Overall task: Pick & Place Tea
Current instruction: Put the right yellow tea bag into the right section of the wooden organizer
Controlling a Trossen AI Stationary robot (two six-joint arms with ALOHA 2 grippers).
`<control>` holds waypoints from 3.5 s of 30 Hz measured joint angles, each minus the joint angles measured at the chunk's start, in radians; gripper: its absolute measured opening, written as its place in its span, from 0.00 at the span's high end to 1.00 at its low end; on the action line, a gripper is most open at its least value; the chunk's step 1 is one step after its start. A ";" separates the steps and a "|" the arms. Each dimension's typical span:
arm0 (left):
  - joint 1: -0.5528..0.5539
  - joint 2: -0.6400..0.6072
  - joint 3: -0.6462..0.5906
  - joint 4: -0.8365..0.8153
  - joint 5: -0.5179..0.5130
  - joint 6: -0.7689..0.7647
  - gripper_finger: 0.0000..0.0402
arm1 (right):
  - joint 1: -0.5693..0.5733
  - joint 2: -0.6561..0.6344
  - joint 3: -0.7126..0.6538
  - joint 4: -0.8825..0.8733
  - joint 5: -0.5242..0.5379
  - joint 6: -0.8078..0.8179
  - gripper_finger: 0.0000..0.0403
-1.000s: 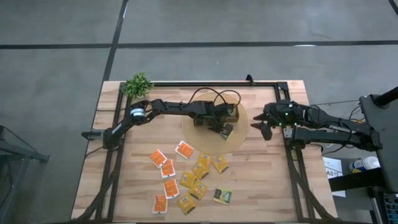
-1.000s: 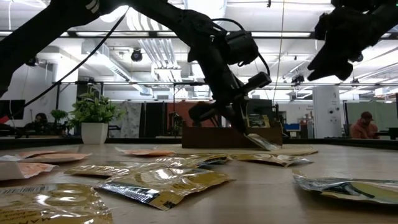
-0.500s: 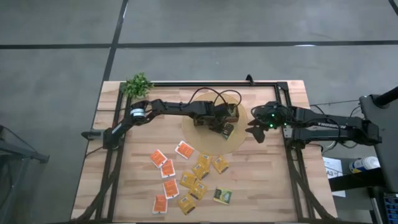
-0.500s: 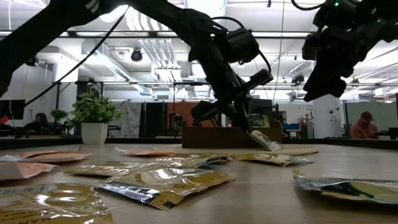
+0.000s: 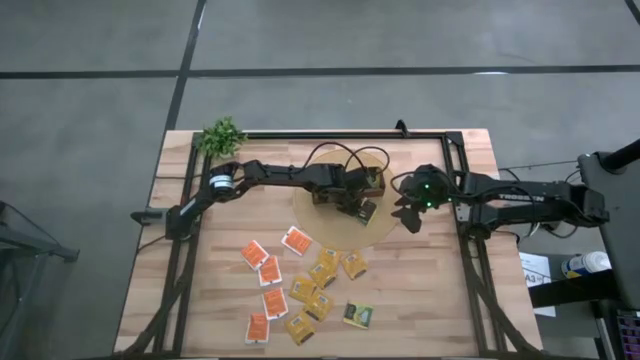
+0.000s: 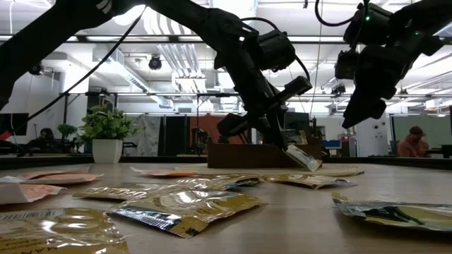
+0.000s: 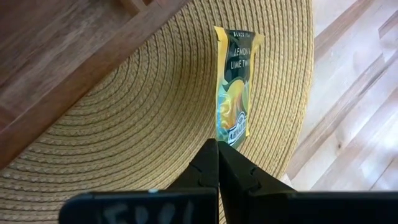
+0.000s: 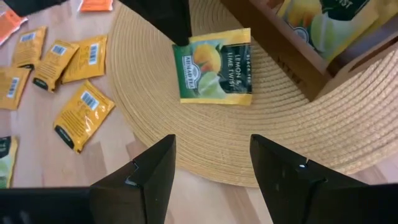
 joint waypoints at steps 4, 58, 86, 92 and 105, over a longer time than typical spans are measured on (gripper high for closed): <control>0.000 0.000 0.000 0.000 0.000 0.004 1.00 | 0.000 0.014 0.000 0.002 0.000 -0.011 0.50; -0.016 0.000 0.001 0.019 0.006 0.067 1.00 | -0.005 0.262 0.002 0.216 -0.066 -0.284 0.27; -0.021 0.000 0.001 0.021 0.004 0.078 1.00 | -0.124 0.338 0.004 0.312 -0.147 -0.398 0.31; -0.022 0.000 0.001 0.022 0.004 0.078 1.00 | -0.156 0.380 0.004 0.361 -0.228 -0.402 0.31; -0.022 0.000 0.001 0.022 0.005 0.083 1.00 | -0.158 0.464 0.020 0.392 -0.305 -0.398 0.40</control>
